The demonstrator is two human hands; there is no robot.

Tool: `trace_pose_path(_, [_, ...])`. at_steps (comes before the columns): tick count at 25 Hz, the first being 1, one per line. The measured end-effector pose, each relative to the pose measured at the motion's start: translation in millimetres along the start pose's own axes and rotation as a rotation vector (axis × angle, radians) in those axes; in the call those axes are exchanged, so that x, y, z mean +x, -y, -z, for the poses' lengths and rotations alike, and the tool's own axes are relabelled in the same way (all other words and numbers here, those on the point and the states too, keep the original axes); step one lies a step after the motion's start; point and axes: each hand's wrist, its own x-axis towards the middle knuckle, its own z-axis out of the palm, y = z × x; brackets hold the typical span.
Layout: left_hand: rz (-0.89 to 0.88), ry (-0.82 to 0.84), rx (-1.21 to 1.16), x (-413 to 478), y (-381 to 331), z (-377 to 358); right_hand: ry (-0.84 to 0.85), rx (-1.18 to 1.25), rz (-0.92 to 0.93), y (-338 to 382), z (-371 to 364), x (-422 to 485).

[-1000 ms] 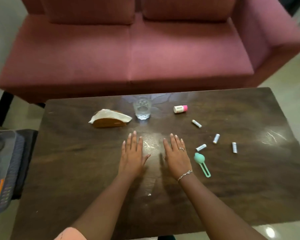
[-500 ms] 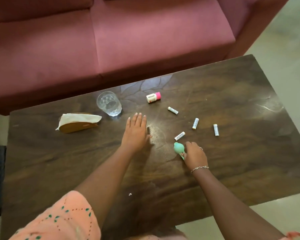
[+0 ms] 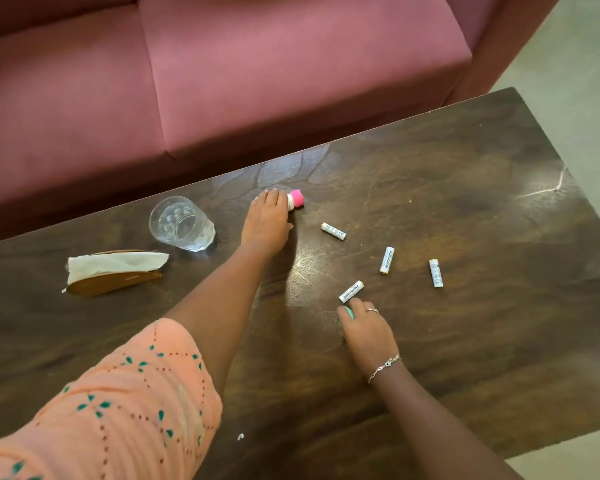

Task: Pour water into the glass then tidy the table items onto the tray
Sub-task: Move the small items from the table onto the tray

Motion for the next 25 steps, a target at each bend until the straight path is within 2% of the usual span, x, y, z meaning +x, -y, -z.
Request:
trace_pose_path(6, [-0.024, -0.009, 0.061, 24.6, -11.0, -15.5, -0.092, 0.113, -0.005, -9.9, -1.7, -5.0])
trace_pose_path(11, [0.117, 0.000, -0.094, 12.1, -8.3, -7.2, -0.134, 0.197, 0.009, -9.3, 12.0, -17.7])
trace_pose_path(14, [0.192, -0.068, -0.245, -14.4, -5.7, 4.6, -0.141, 0.229, -0.037, 2.2, 23.7, -24.4])
trace_pose_path(18, [0.199, -0.167, -0.463, -64.4, 7.1, 23.3, -0.156, 0.245, -0.008, 25.3, 42.5, -26.3])
trace_pose_path(25, [0.248, -0.259, -0.684, -179.5, 74.5, 46.0, -0.275, 0.262, 0.114, 127.5, 72.9, -40.8])
